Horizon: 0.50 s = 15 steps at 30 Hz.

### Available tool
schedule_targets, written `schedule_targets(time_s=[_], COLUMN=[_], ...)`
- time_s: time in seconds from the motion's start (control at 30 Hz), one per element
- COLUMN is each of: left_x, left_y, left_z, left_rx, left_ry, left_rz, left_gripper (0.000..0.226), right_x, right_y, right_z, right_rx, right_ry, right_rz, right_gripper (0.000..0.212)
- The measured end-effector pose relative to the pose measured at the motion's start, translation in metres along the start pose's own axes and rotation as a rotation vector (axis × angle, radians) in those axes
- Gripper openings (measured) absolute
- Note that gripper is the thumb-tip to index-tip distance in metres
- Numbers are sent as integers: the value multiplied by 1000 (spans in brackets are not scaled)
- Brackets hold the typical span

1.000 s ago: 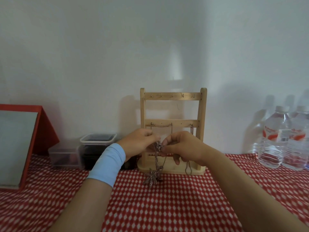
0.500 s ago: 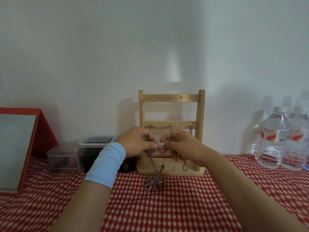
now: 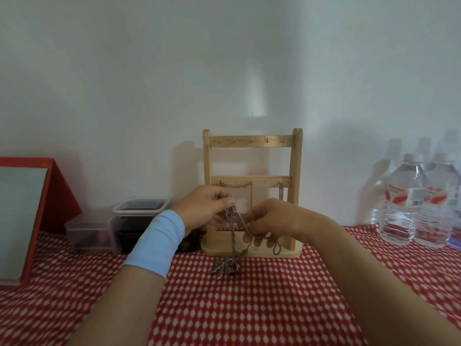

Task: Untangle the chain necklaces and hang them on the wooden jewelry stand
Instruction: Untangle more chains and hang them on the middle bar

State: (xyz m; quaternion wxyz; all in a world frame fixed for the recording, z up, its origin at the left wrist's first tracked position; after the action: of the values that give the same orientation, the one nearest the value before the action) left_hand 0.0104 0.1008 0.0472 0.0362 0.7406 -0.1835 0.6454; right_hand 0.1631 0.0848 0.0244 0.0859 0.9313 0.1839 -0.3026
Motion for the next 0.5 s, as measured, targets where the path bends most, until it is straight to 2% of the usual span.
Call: schedule_targets(time_s=[0.1,0.17,0.23,0.27,0.37,0.5], left_x=[2,3,6,7,11,3], left_y=[-1,-3,-4,-3,-2,-3], left_z=[2,1,0,-1,-1,1], left_rx=[12,38,80,105,126,66], left_ry=[-1,-45,-54,-58,-49,63], left_rz=[21,51,84,105,148,110], left_gripper=[13,15,9,6,4,9], right_x=[0,-4,-8,-10,-7,-3], right_y=[-3,-6,-7,-7,-7,-6], right_z=[-3,-4,-1,1,1,-4], right_rx=[52,99,37,1,10,74], right_ry=[36,-180,-414,-451,-418,-362], right_rz=[-27,-80,-133,-160,-159,-88], right_gripper=[24,20,18,18,12,13])
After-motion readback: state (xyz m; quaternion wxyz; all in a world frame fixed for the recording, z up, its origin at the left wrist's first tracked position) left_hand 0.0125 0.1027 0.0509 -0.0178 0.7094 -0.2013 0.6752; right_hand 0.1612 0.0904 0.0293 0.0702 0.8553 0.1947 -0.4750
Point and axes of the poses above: each hand's wrist, its own y-axis away from the middle knuckle, its own z-axis out of the palm, x = y × z, the point moved 7 cm from there along -y, towards the middle knuckle, and after that the axes turned 15 degrees about y, right-handed, at the moved point
